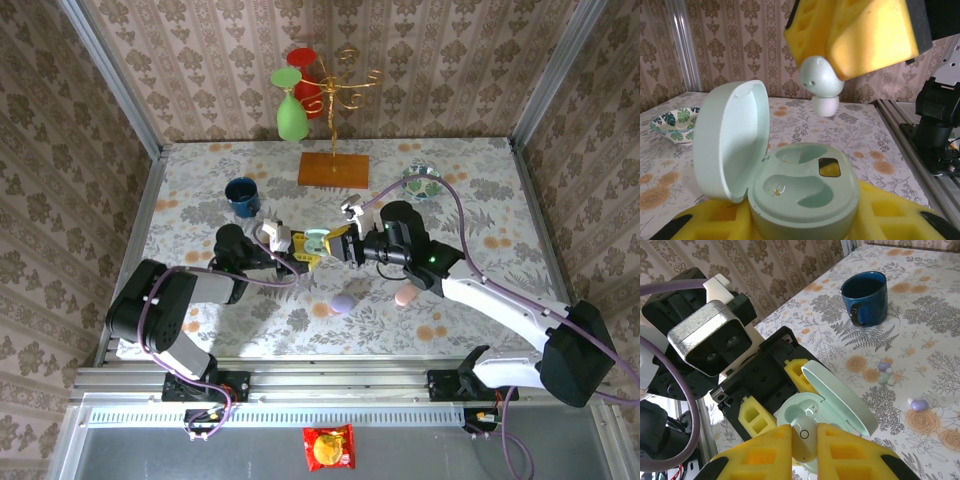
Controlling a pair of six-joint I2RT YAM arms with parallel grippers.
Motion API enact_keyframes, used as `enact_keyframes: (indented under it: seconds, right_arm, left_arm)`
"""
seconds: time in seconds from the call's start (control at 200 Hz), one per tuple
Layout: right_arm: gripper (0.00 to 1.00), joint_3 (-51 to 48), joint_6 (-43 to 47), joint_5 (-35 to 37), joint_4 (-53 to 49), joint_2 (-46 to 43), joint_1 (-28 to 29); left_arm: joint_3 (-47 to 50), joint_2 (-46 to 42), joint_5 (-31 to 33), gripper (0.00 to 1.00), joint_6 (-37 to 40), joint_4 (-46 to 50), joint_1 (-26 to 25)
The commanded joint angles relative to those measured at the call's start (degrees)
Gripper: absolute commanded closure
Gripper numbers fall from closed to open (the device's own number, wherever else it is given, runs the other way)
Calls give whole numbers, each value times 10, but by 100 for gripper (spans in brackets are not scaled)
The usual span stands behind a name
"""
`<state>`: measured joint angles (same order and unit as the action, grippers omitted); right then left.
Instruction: Insert the wireless bluetooth earbuds into the charging case
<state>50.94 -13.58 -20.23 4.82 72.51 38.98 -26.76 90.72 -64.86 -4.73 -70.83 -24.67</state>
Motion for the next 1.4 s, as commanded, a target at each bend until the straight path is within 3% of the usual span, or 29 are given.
enact_keyframes:
  seconds: [0.0,0.555,0.6,0.705,0.88,1.135,1.28,1.395]
  right_arm:
    - [83,17,17,-16,10,12,0]
    - [83,3,31,8,-6,45,0]
    - [79,4,28,10,-6,43,0]
    - [61,4,14,10,4,32,0]
    - [47,-10,-7,26,29,-7,-3]
    - [40,-51,-98,136,64,-30,-25]
    - [40,-10,-136,183,-8,25,-27]
    - [40,42,-144,173,-54,99,-26]
  left_arm:
    - [-11,2,-23,62,-6,-23,-1]
    - [-9,-2,-19,62,-4,-24,1]
    - [-8,-1,-17,62,-4,-23,2]
    - [-8,-1,-13,62,-3,-24,3]
    - [-5,-3,-1,62,2,-25,11]
    - [13,-36,78,63,16,-25,46]
    - [27,-68,137,63,23,-25,81]
    - [39,-90,186,63,21,-24,107]
